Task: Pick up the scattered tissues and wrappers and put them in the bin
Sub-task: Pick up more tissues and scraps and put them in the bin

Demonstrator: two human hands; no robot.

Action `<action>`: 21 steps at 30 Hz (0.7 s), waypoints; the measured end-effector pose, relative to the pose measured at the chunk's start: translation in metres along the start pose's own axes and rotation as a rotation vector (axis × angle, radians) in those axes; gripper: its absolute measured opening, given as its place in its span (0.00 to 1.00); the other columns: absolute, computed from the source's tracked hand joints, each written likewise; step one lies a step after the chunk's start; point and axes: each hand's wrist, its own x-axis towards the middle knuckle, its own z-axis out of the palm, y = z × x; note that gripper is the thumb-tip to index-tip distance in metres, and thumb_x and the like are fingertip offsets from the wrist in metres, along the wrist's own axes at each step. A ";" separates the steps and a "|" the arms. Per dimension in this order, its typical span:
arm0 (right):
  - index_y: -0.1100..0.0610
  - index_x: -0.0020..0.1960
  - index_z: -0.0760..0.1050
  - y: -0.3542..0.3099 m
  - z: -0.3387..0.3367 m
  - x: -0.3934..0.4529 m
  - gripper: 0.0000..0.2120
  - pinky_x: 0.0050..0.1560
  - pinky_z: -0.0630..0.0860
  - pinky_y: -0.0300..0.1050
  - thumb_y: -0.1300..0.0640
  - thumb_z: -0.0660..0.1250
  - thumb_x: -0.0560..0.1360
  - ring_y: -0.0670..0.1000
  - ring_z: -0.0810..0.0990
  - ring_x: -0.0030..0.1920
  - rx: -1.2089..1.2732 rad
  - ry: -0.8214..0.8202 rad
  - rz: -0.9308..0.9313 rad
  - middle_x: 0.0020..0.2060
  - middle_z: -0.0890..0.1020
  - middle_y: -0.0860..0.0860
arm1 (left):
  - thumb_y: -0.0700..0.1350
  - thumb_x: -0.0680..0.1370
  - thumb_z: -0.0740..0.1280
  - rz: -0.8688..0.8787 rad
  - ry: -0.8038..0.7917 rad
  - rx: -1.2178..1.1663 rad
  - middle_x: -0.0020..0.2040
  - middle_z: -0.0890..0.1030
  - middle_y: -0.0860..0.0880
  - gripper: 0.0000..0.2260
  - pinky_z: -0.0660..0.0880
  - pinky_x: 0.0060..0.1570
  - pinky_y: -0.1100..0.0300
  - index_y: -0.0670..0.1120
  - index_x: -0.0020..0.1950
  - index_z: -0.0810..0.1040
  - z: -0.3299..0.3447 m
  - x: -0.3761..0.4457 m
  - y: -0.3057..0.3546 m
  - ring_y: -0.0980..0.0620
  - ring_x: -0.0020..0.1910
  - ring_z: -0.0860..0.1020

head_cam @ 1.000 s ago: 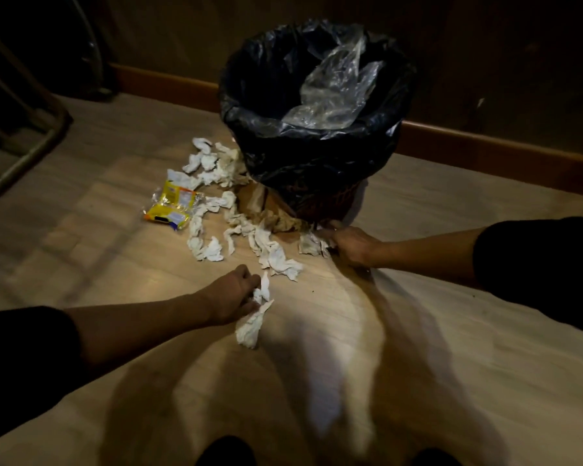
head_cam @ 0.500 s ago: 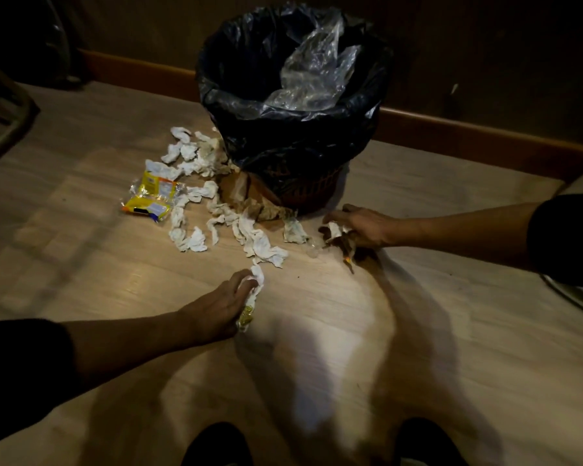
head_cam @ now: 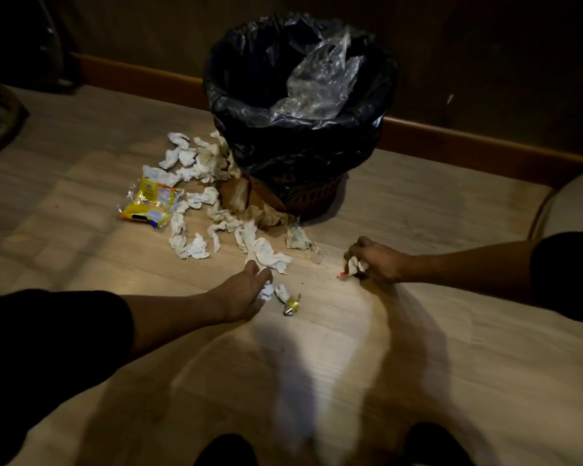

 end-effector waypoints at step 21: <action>0.59 0.67 0.58 -0.113 -0.014 0.091 0.15 0.44 0.79 0.52 0.57 0.54 0.83 0.56 0.78 0.44 -0.088 0.178 -0.178 0.59 0.72 0.62 | 0.62 0.73 0.59 -0.322 0.325 -0.132 0.67 0.63 0.37 0.34 0.70 0.64 0.42 0.41 0.71 0.61 -0.048 0.045 -0.042 0.35 0.66 0.64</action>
